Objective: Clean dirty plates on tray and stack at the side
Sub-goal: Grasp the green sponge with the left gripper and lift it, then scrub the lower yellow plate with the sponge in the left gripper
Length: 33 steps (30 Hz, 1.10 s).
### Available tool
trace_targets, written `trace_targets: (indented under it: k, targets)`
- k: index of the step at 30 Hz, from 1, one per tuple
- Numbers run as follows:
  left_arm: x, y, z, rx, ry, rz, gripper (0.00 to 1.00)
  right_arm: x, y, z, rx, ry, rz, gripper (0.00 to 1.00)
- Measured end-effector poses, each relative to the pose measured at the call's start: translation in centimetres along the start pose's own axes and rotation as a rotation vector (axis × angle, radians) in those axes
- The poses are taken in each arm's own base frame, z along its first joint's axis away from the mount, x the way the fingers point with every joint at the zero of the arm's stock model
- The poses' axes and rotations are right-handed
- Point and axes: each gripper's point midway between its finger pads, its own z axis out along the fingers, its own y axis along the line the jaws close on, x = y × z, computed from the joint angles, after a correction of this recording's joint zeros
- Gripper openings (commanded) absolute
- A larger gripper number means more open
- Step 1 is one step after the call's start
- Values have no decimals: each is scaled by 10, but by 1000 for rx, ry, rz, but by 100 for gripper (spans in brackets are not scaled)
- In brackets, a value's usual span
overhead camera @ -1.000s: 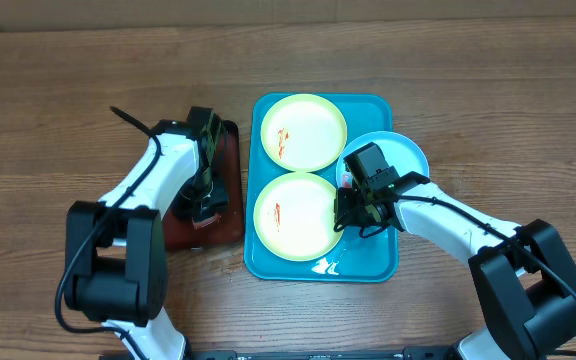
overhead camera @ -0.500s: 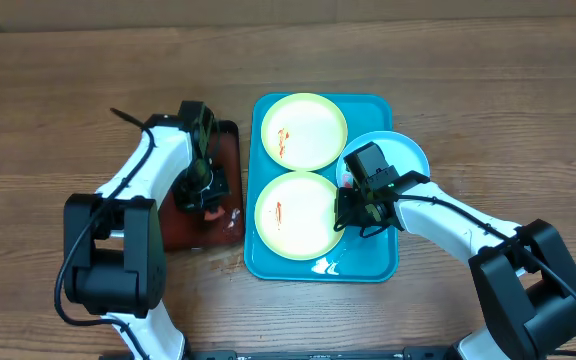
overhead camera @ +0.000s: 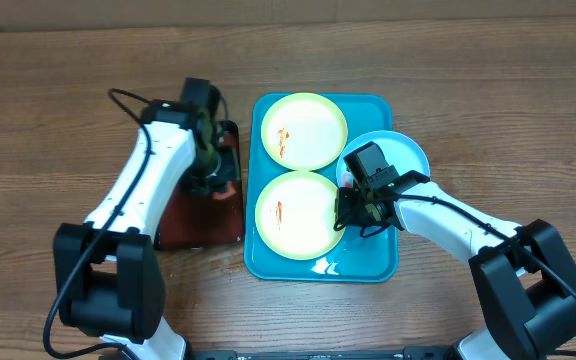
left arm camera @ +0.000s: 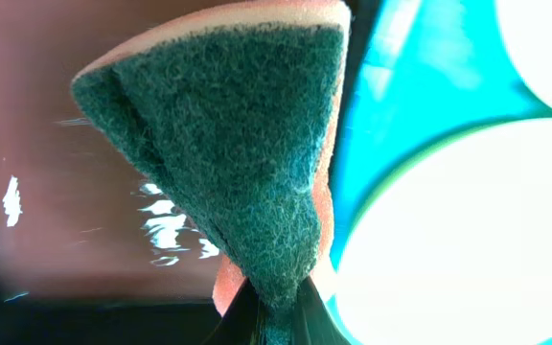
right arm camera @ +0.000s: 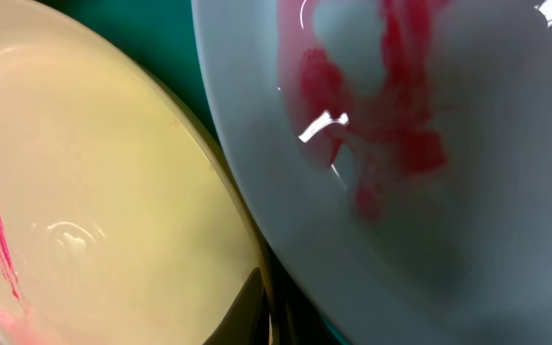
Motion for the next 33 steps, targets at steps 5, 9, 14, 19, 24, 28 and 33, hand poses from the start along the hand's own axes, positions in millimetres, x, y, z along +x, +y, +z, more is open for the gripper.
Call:
trace_targets:
  k: [5,9,14,19,24,28,33]
  targets:
    - [9,-69,4,117,-47,162,4,0,0,0,1,0,0,4]
    - [25,-126,12,208,-61,260,4,1,-1,0,6,3,1,4]
    - [58,-158,54,261,112,208,4,1,-3,-1,18,6,2,4]
    - [76,-142,88,206,276,96,4,1,-4,-1,26,6,3,4]
    - [76,-123,84,158,315,32,4,1,-5,-1,27,6,3,4]
    - [64,-100,79,77,292,-8,4,1,-5,-1,28,6,3,4]
    - [51,-85,77,19,250,-25,4,1,-5,-1,28,6,2,4]
